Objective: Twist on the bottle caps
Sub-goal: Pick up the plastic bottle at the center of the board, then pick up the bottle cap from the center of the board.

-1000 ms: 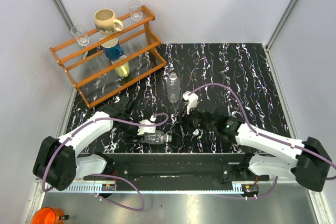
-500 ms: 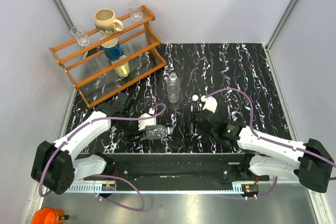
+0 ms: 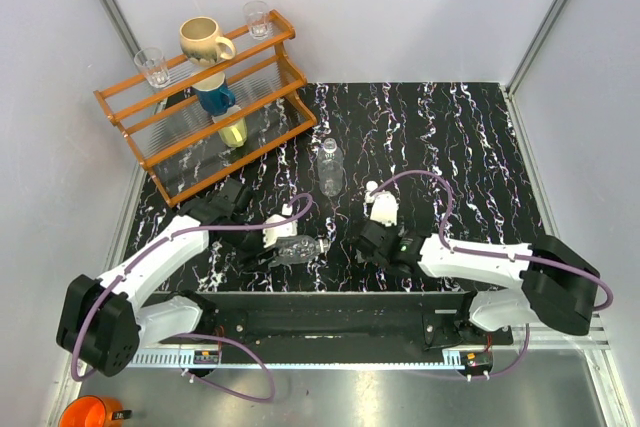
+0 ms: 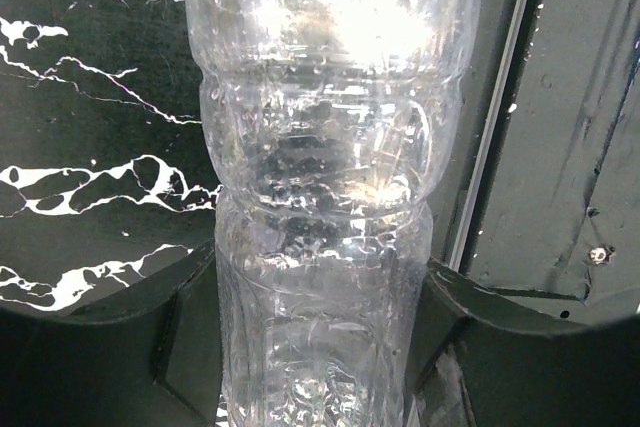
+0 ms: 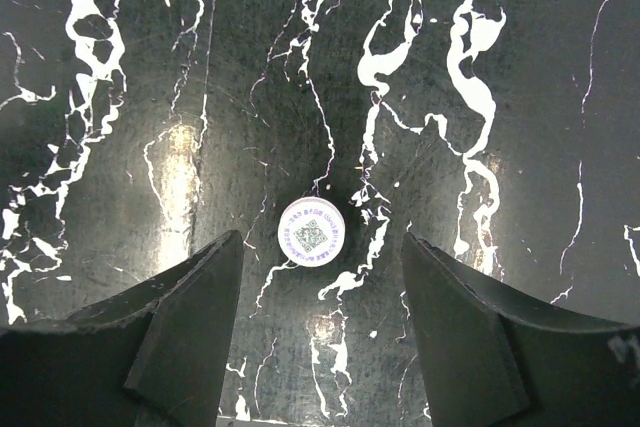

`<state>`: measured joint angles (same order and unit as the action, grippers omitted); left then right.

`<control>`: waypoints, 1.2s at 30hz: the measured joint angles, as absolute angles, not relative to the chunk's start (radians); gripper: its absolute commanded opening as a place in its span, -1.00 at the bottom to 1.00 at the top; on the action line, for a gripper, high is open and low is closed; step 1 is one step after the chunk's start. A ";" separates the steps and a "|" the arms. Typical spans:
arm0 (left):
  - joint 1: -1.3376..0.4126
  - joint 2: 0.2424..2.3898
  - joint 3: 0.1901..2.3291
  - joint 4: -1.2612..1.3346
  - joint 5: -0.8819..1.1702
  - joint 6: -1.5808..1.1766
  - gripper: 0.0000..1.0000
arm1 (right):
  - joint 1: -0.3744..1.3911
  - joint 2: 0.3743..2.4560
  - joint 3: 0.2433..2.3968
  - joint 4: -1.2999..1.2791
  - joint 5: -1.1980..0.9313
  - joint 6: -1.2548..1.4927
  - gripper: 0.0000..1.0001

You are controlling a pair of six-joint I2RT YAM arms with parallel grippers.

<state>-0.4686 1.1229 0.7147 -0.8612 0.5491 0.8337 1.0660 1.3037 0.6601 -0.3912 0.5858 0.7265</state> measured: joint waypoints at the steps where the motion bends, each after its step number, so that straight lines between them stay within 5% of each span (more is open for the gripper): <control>1: -0.469 1.119 0.710 -0.862 0.549 0.832 -0.24 | 1.066 1.321 0.665 -0.390 0.585 0.728 0.43; 36: -0.469 1.072 0.691 -0.843 0.549 0.811 -0.26 | 1.058 1.438 0.667 -0.306 0.501 0.746 0.05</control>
